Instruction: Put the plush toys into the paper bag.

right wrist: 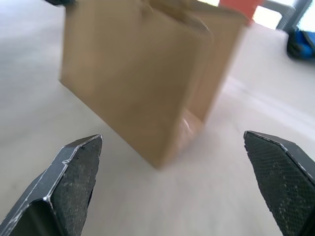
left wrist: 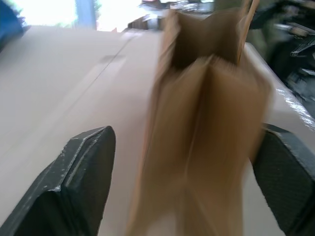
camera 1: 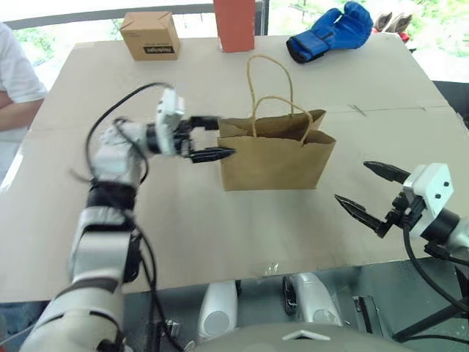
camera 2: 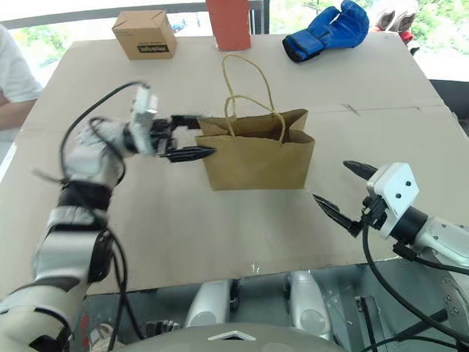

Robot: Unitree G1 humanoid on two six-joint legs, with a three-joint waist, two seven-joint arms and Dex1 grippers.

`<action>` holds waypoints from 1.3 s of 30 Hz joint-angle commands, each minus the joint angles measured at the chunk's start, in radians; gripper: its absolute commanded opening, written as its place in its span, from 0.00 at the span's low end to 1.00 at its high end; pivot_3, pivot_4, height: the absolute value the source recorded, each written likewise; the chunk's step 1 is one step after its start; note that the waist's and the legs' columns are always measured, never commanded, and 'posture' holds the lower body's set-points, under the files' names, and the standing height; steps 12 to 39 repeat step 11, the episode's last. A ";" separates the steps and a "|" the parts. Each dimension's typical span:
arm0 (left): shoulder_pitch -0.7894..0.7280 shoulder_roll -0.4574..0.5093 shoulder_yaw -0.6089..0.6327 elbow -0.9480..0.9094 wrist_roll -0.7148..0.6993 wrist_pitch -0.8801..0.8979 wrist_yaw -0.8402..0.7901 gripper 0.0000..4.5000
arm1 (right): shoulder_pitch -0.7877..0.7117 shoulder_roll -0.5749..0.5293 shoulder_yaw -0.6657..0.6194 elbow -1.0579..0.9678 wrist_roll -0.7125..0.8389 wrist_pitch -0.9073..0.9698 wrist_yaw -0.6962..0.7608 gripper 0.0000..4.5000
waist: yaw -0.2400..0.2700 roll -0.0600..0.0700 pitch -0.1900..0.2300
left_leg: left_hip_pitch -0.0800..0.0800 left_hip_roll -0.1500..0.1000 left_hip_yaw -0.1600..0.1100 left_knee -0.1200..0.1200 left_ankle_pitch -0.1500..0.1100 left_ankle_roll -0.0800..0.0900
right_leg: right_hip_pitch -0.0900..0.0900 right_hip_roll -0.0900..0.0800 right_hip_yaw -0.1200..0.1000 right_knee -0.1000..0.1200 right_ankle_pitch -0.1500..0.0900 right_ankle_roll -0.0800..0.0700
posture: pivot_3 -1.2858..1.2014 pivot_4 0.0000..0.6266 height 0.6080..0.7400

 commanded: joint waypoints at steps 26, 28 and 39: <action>0.764 0.083 0.393 -0.775 -0.209 0.319 0.298 0.99 | 0.110 -0.065 -0.174 0.131 0.013 -0.104 0.163 1.00 | 0.018 0.001 -0.001 | 0.004 0.000 0.007 0.000 -0.001 0.000 | 0.002 -0.008 -0.001 -0.002 0.000 0.000 | 0.52 0.24 0.81; 0.764 0.083 0.393 -0.775 -0.209 0.319 0.298 0.99 | 0.110 -0.065 -0.174 0.131 0.013 -0.104 0.163 1.00 | 0.018 0.001 -0.001 | 0.004 0.000 0.007 0.000 -0.001 0.000 | 0.002 -0.008 -0.001 -0.002 0.000 0.000 | 0.52 0.24 0.81; 0.764 0.083 0.393 -0.775 -0.209 0.319 0.298 0.99 | 0.110 -0.065 -0.174 0.131 0.013 -0.104 0.163 1.00 | 0.018 0.001 -0.001 | 0.004 0.000 0.007 0.000 -0.001 0.000 | 0.002 -0.008 -0.001 -0.002 0.000 0.000 | 0.52 0.24 0.81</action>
